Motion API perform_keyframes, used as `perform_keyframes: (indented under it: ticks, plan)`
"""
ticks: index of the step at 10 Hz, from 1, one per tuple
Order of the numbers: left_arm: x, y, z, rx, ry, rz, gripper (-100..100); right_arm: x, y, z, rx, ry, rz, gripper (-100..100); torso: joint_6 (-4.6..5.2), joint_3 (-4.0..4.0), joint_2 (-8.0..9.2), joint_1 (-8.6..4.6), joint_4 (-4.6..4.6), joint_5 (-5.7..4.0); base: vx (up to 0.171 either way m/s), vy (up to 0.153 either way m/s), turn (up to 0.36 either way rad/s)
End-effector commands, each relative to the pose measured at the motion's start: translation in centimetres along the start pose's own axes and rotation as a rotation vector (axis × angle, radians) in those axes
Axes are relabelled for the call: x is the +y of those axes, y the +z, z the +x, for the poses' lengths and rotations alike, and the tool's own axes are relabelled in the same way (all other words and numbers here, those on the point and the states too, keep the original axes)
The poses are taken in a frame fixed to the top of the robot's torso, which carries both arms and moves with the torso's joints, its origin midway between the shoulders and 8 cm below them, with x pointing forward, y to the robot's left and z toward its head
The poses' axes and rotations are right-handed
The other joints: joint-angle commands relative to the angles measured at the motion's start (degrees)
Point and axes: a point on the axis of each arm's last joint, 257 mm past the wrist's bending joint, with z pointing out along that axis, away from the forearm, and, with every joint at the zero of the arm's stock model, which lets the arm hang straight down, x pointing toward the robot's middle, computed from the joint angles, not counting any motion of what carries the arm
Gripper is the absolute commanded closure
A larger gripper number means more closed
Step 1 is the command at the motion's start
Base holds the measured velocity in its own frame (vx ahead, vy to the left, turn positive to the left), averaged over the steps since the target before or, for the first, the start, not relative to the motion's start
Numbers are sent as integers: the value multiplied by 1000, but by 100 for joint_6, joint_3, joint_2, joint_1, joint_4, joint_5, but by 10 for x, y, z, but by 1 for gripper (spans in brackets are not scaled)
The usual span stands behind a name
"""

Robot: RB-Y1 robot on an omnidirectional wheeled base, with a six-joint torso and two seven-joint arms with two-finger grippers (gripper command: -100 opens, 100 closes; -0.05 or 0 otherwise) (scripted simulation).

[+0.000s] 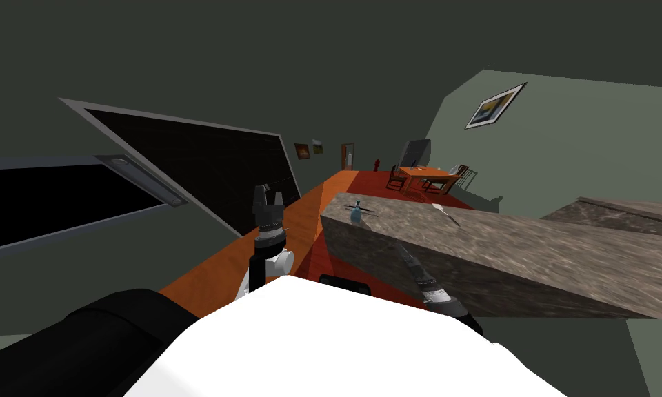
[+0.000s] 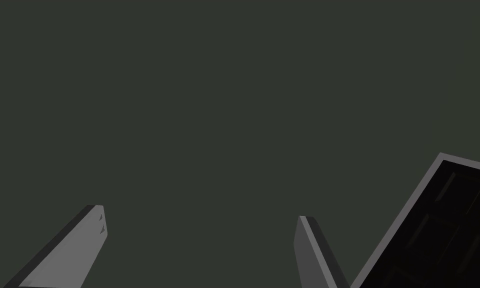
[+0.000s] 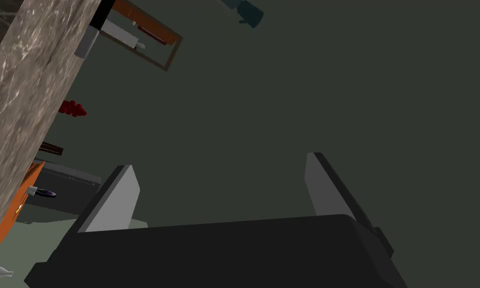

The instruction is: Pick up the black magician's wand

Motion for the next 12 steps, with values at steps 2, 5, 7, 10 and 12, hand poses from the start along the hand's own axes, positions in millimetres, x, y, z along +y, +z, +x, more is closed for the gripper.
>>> perform_keyframes:
  ticks: [2, 5, 7, 10, 12]
  plan:
    - [0, 0, 0, 0, 0, 0, 0, -25, -23, 20, 108, -40, 35, -100, 0, -2, -3, -1, 0, 0, -21, 46, 48]
    - [0, 0, 0, 0, 0, 0, 0, -52, -50, 31, 216, -86, 79, -100, -1, -4, -7, 5, -1, 1, -16, 53, 55]
    - [0, 0, 0, 0, 0, 0, 0, -71, -72, 40, 293, -113, 110, -100, -1, -4, -7, 7, -1, 1, -16, 57, 74]
    - [0, 0, 0, 0, 0, 0, 0, -90, -98, 43, 390, -155, 140, -100, -2, -6, -12, -1, -2, 0, -4, 40, 57]
    - [0, 0, 0, 0, 0, 0, 0, -108, -125, 45, 477, -190, 172, -100, -1, -6, -11, 8, -2, 2, -3, 68, 96]
